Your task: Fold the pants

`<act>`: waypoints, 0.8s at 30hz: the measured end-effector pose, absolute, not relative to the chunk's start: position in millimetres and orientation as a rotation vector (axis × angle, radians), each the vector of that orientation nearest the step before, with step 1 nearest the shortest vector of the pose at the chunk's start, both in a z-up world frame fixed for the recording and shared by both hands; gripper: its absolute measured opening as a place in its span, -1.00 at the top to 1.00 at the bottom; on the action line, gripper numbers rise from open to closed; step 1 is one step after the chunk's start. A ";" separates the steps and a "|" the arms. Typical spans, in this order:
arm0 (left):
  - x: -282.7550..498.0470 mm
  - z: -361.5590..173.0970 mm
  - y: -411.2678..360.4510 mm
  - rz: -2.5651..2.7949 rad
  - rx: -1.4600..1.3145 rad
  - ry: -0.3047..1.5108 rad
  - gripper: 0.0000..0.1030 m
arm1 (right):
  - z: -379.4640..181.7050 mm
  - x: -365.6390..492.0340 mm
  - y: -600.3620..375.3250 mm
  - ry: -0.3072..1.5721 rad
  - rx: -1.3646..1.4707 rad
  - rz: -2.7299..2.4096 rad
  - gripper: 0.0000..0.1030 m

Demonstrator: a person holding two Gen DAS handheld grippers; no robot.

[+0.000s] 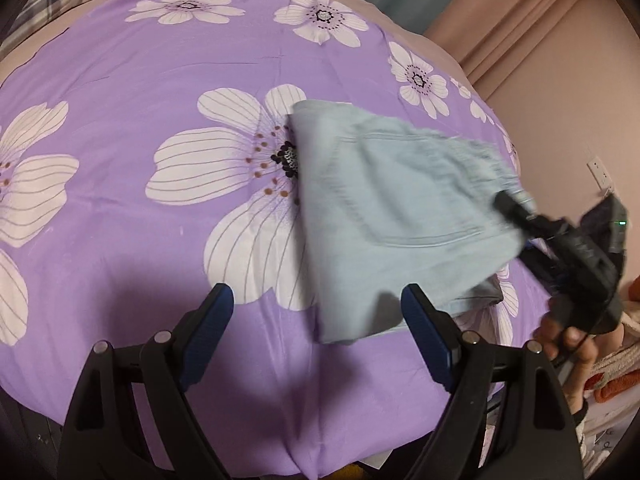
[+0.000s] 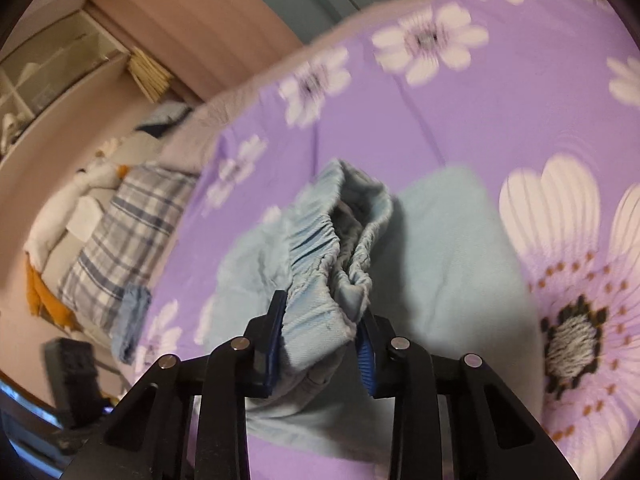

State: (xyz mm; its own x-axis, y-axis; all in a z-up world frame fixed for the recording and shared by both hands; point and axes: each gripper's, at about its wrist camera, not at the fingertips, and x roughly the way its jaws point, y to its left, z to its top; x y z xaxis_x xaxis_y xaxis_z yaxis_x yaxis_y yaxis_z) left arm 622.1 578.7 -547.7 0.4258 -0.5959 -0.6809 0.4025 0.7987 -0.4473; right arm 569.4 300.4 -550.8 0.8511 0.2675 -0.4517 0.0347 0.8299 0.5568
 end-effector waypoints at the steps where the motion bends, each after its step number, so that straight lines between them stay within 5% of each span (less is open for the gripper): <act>1: 622.0 -547.2 578.6 -0.631 -0.232 0.941 -0.65 | -541.1 564.4 298.6 0.511 0.571 0.113 0.36; 7: 620.0 -549.1 576.2 -0.641 -0.231 0.947 -0.65 | -530.2 556.6 280.4 0.492 0.572 0.031 0.36; 17: 619.3 -537.3 571.5 -0.615 -0.185 0.930 -0.65 | -588.0 560.7 244.4 0.616 0.756 -0.046 0.36; 24: 619.0 -527.9 563.6 -0.604 -0.148 0.897 -0.66 | -563.9 543.3 246.2 0.590 0.608 -0.174 -0.20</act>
State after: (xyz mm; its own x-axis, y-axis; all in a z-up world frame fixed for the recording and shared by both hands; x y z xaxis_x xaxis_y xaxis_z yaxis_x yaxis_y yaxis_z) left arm 619.0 563.6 -527.9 0.4708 -0.5513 -0.6888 0.4310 0.8249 -0.3657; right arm 543.3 246.2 -563.9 0.8221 0.0152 -0.5692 0.3218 0.8123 0.4864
